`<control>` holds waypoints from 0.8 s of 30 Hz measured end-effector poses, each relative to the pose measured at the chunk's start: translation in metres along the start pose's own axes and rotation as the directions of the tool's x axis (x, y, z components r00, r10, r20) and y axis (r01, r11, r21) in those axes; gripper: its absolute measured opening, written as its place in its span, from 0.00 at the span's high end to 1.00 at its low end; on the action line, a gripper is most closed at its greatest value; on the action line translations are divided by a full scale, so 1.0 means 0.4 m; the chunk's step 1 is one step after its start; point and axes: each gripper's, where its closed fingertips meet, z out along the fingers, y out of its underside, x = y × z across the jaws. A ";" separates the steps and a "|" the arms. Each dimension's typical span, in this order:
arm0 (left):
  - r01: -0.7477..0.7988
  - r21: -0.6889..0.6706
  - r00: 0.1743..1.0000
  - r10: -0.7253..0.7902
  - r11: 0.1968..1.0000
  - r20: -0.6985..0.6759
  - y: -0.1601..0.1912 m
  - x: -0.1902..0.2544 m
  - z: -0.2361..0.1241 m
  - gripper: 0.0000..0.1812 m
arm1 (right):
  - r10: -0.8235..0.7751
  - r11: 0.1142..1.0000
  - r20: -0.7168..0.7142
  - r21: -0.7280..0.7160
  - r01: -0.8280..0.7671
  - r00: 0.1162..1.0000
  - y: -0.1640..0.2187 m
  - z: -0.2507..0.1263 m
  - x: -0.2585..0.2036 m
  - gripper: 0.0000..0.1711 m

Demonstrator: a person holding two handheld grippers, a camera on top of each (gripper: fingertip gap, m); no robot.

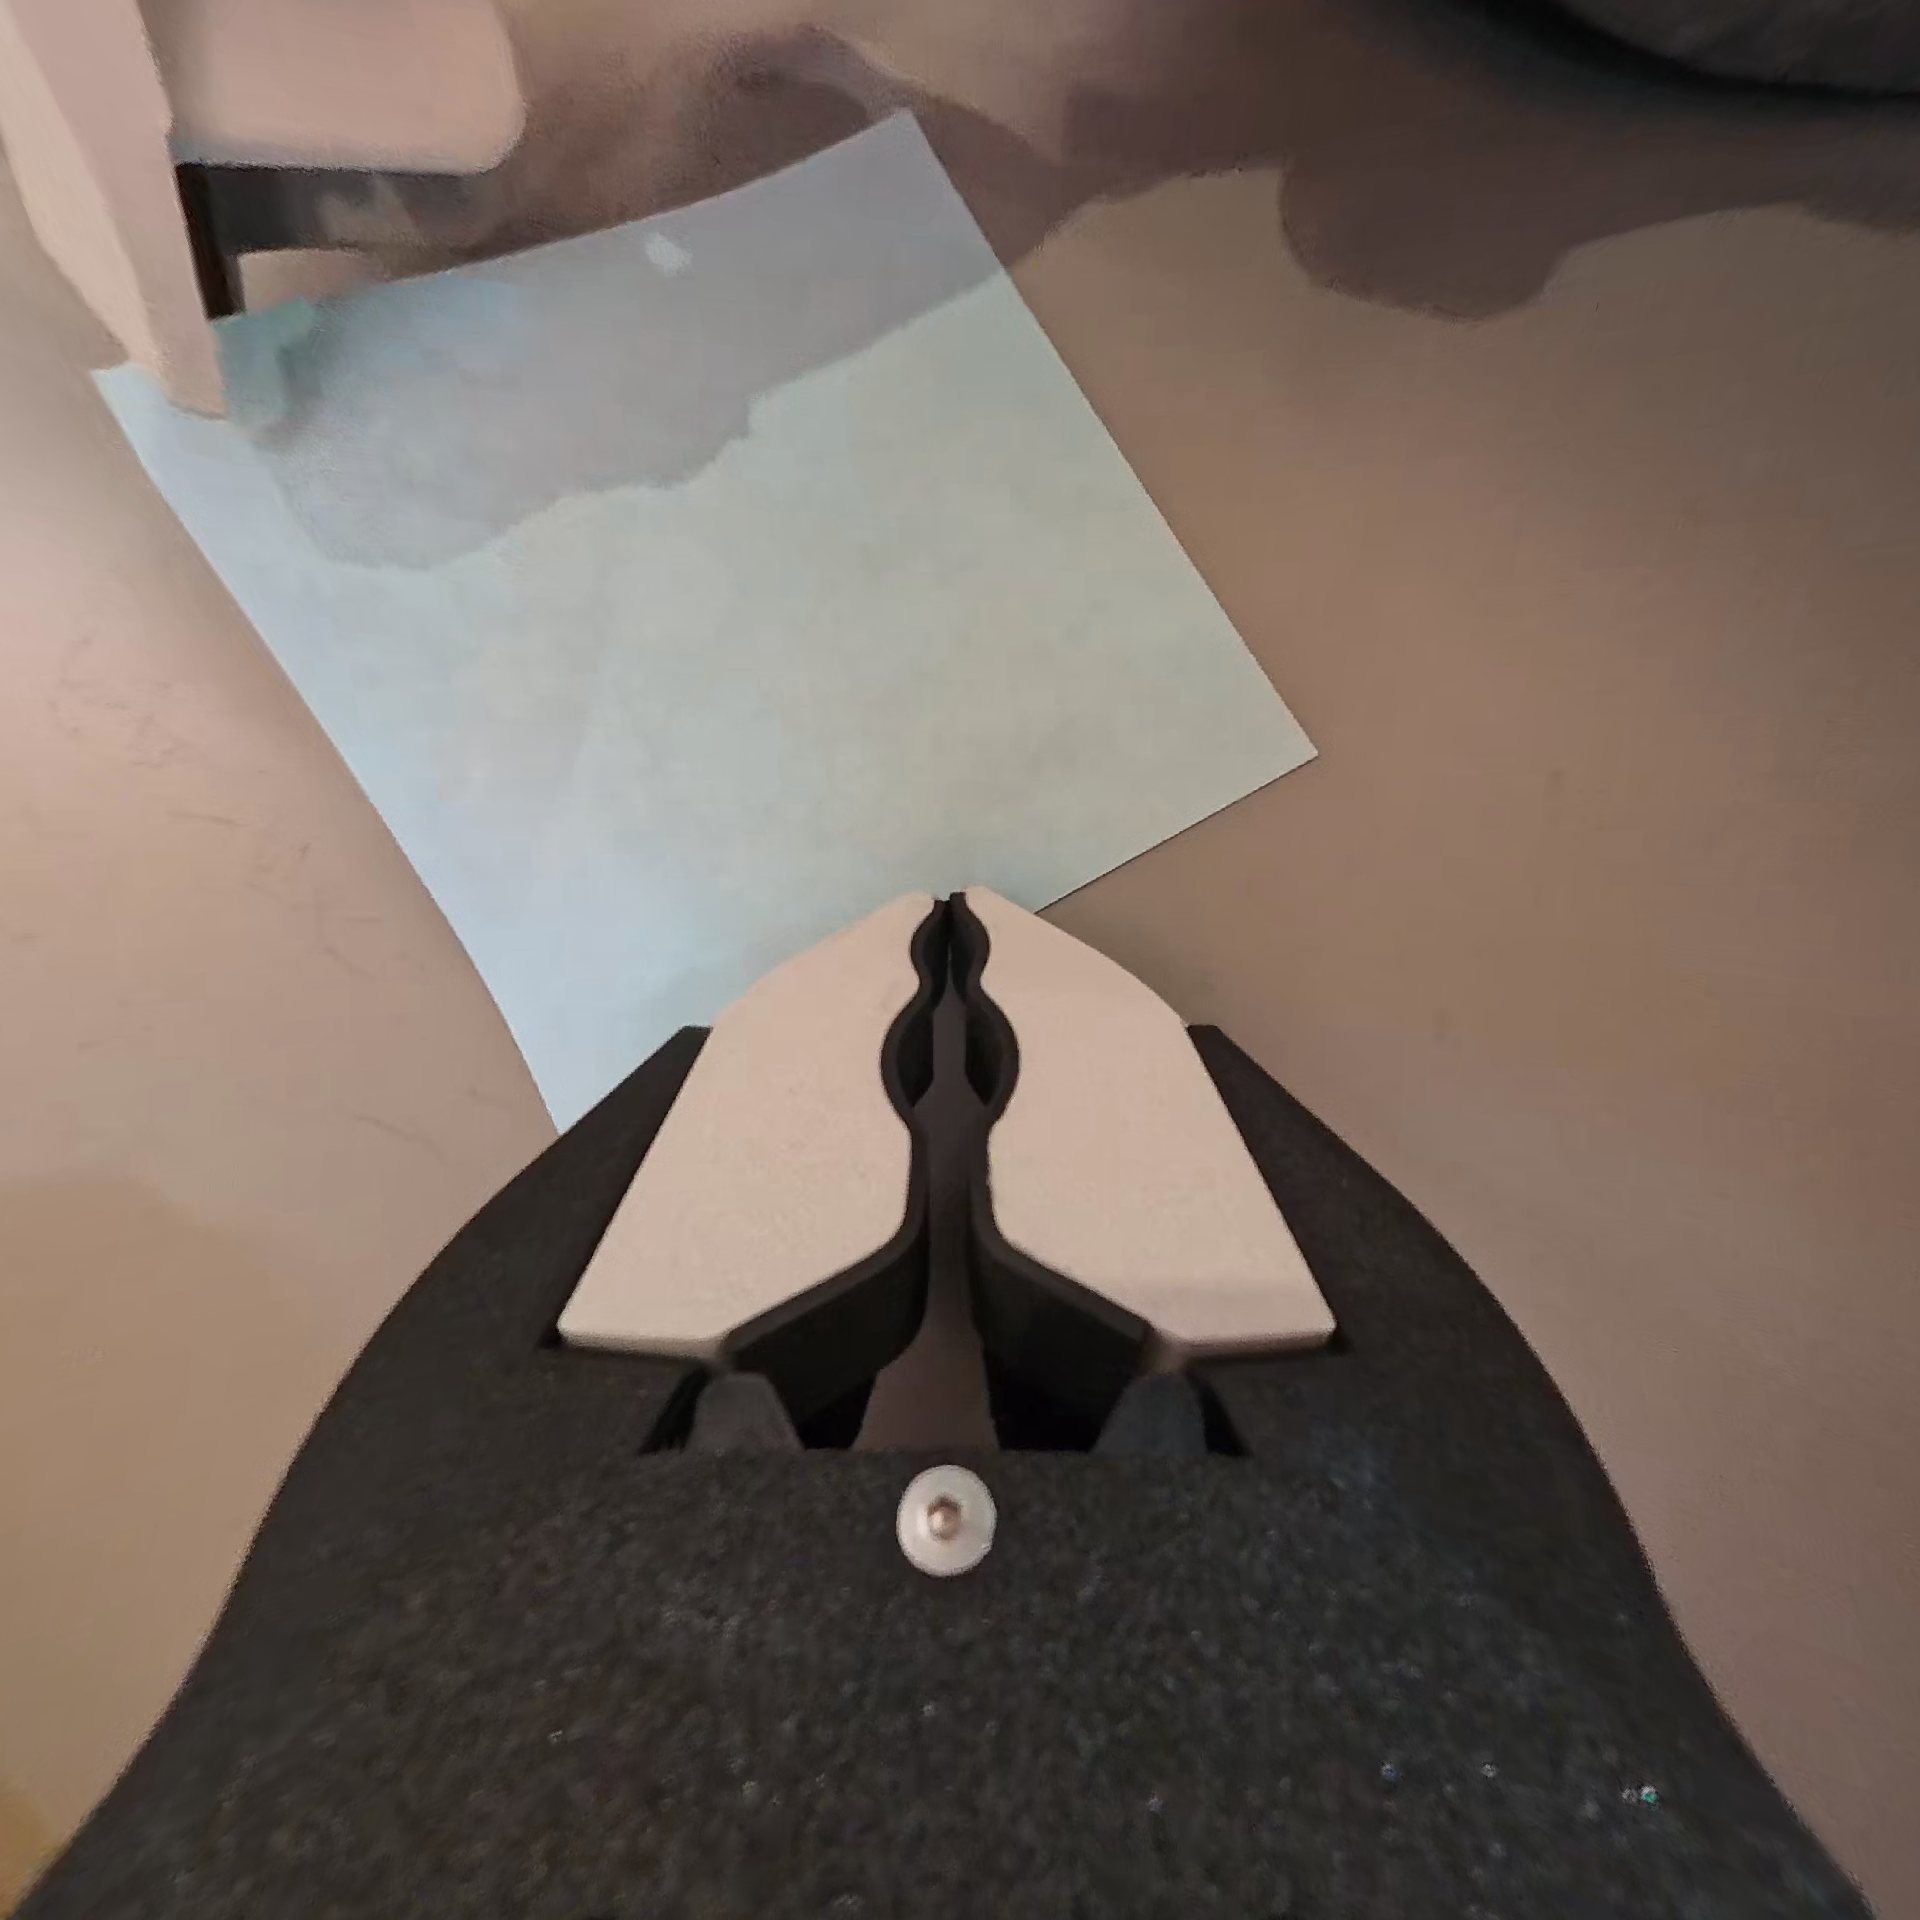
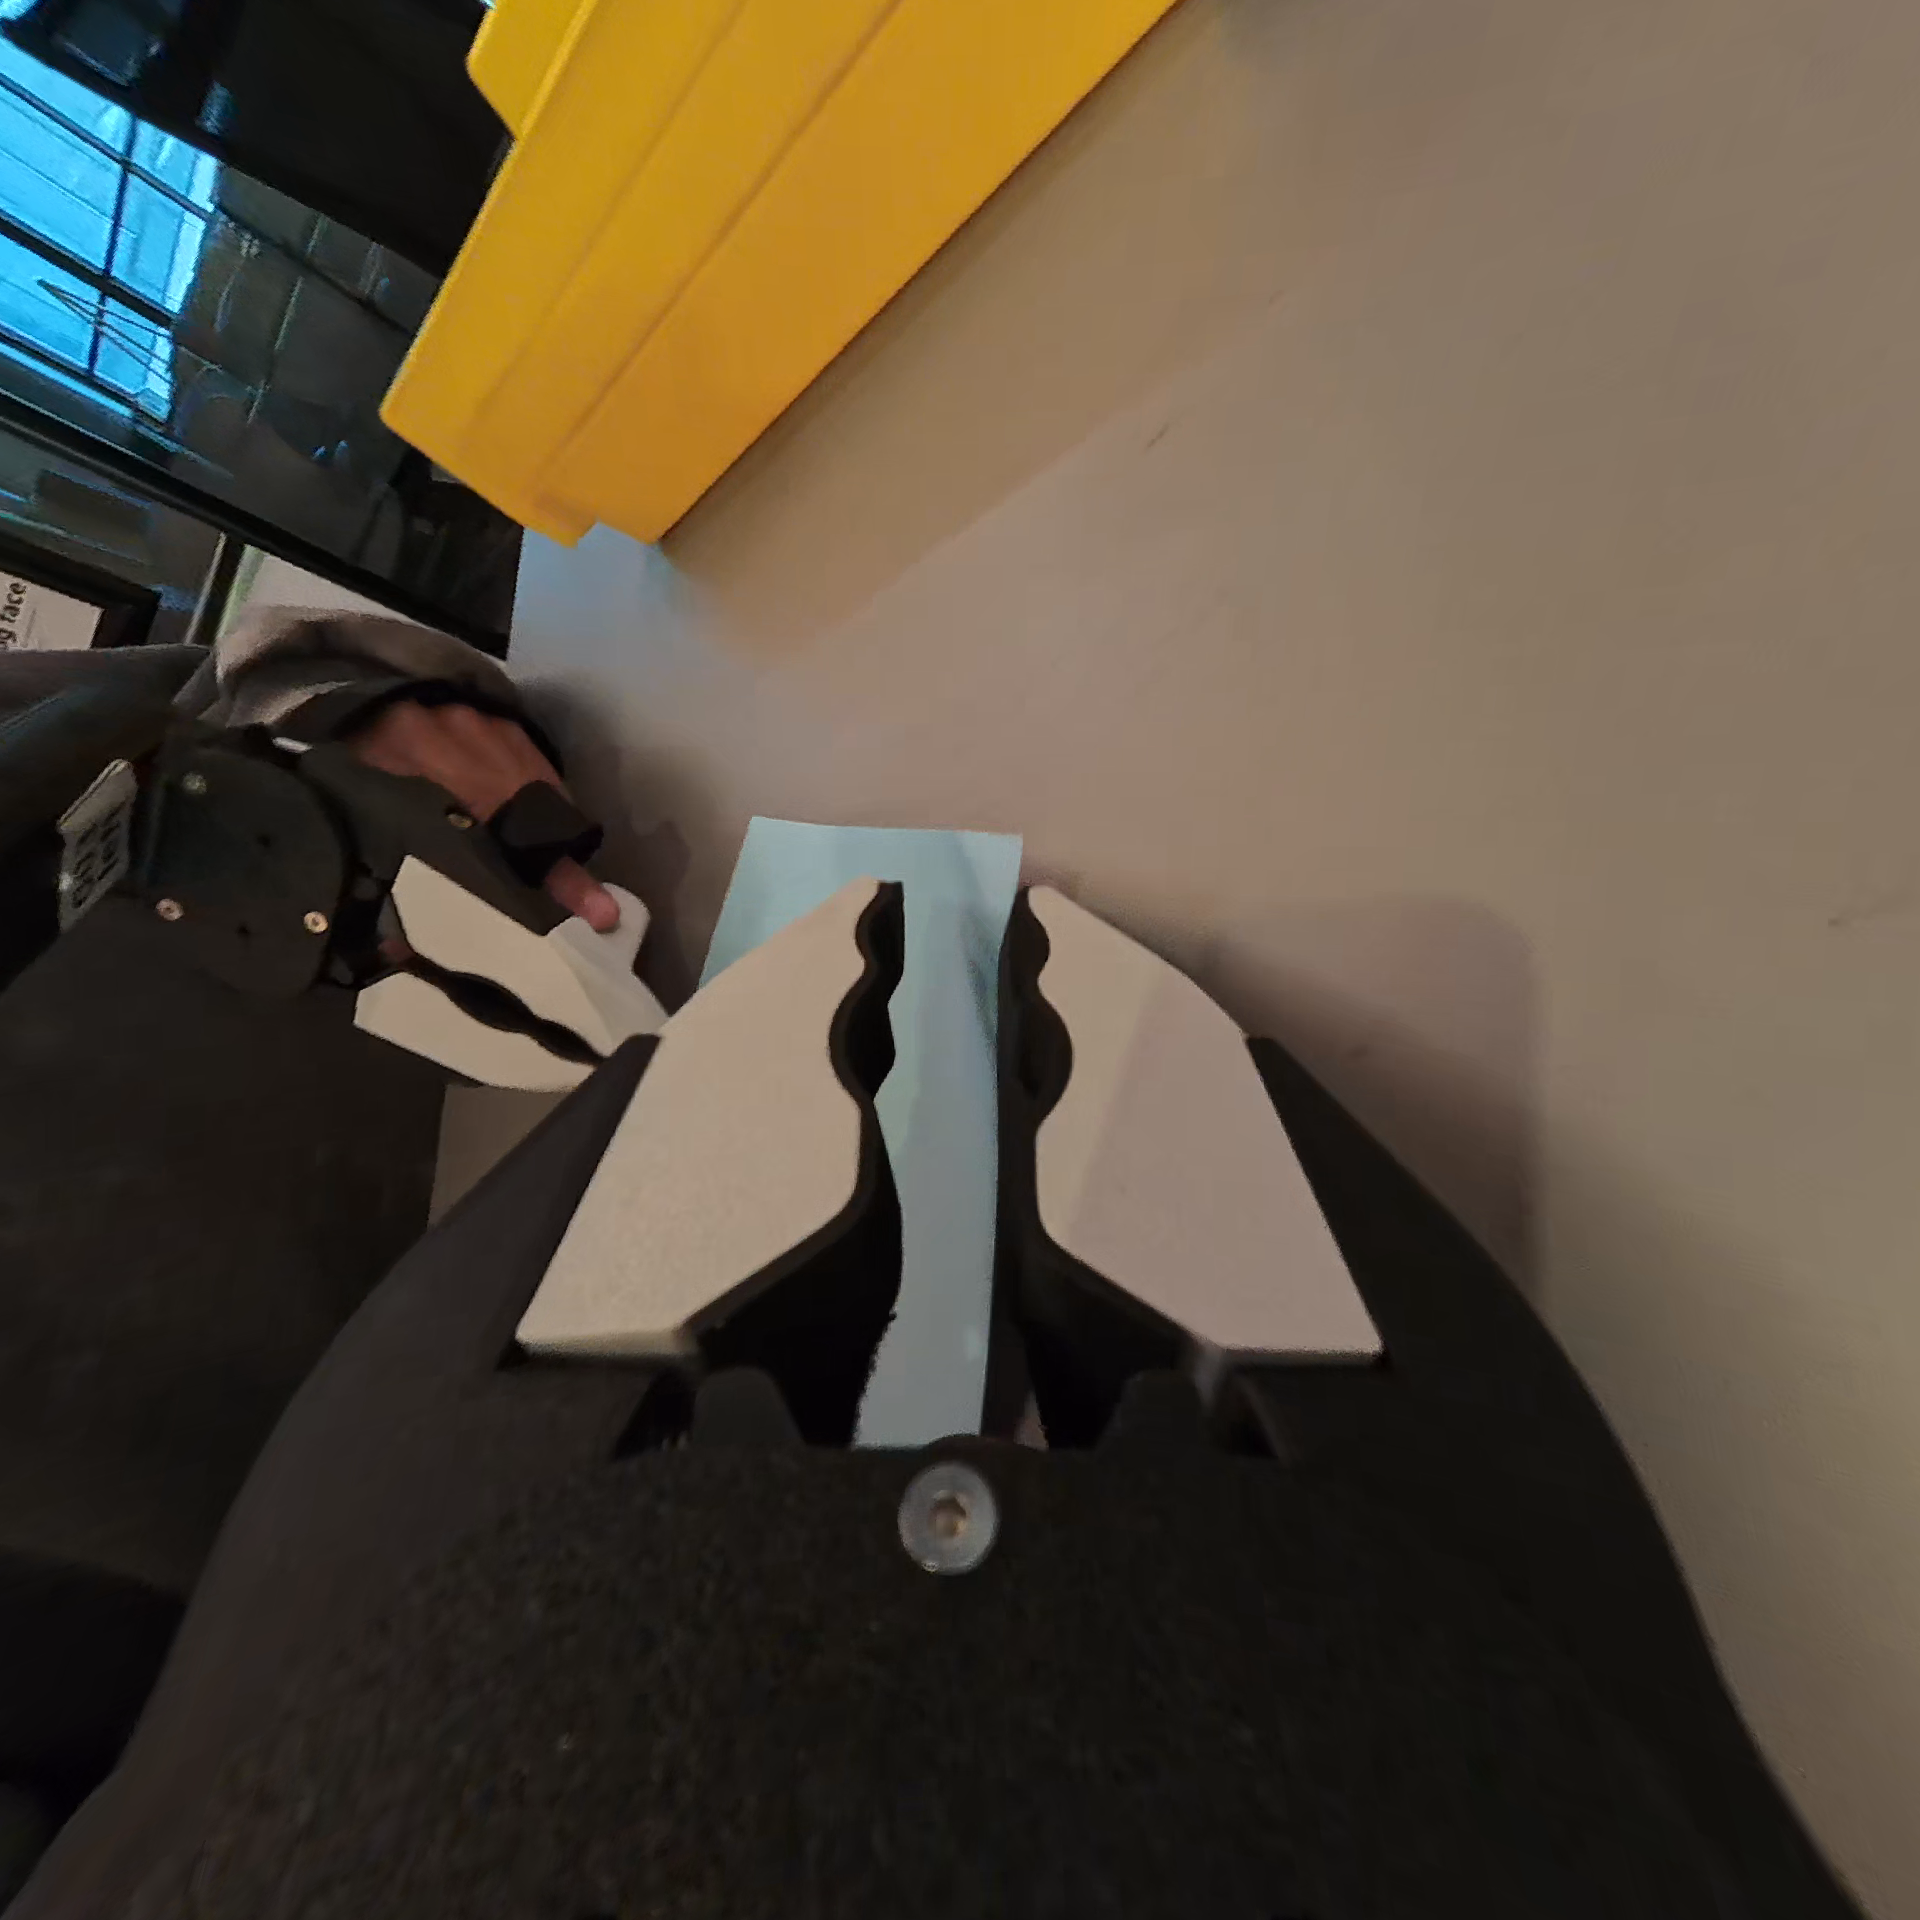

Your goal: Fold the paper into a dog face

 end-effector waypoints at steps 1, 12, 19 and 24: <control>0.001 0.001 1.000 -0.001 1.000 -0.001 0.000 0.000 0.000 1.00 | 0.005 1.000 -0.007 -0.011 -0.005 1.000 -0.002 0.006 0.007 0.89; 0.027 0.009 0.999 -0.027 1.000 -0.026 0.002 0.001 -0.002 1.00 | -0.229 0.972 -0.115 -0.082 0.221 0.966 -0.014 -0.023 -0.028 1.00; 0.041 0.000 0.999 -0.041 0.999 -0.027 0.003 0.002 -0.003 1.00 | -0.734 0.677 -0.295 -0.391 0.624 0.612 0.074 -0.027 -0.098 1.00; 0.041 -0.011 0.999 -0.041 0.999 -0.013 0.003 0.003 -0.004 1.00 | -0.792 0.610 -0.288 -0.419 0.673 0.539 0.132 0.015 -0.200 1.00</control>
